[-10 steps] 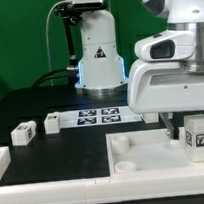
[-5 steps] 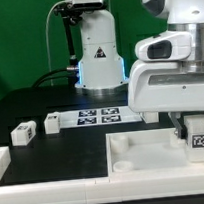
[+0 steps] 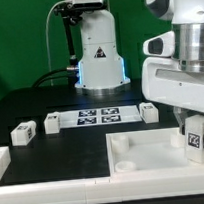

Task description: Assemble one leg

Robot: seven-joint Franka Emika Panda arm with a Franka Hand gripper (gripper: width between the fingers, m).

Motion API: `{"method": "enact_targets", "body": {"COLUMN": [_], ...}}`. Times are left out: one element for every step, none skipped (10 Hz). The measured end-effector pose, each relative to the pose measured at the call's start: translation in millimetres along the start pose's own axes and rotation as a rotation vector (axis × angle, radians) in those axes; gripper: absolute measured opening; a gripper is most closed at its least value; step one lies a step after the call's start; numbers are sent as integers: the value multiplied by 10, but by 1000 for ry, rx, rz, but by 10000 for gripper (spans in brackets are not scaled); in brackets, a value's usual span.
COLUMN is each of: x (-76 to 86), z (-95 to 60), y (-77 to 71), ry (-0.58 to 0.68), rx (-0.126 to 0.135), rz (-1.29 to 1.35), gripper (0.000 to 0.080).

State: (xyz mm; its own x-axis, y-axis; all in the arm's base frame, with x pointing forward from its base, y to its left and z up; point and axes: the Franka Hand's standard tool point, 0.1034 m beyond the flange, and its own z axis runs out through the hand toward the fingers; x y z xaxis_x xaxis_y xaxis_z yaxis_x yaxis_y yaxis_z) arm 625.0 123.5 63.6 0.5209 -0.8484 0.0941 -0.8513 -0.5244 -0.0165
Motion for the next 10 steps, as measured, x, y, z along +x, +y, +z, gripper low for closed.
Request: {"method": "enact_targets", "body": {"x": [2, -3, -3, 0, -1, 0, -5, -12, -16, -14], "z": [-4, -6, -5, -4, -4, -4, 0, -1, -7, -20], "y": [-1, 0, 1, 3, 1, 0, 5, 2, -2, -8], "ry": [-3, -12, -13, -12, -12, -8, -8, -8, -8, -7], "rx": [0, 0, -1, 0, 1, 2, 2, 2, 4, 6], "rz": [46, 187, 263, 258, 217, 169, 41, -71, -196, -276], "gripper": [291, 291, 291, 291, 291, 449, 574, 574, 634, 645]}}
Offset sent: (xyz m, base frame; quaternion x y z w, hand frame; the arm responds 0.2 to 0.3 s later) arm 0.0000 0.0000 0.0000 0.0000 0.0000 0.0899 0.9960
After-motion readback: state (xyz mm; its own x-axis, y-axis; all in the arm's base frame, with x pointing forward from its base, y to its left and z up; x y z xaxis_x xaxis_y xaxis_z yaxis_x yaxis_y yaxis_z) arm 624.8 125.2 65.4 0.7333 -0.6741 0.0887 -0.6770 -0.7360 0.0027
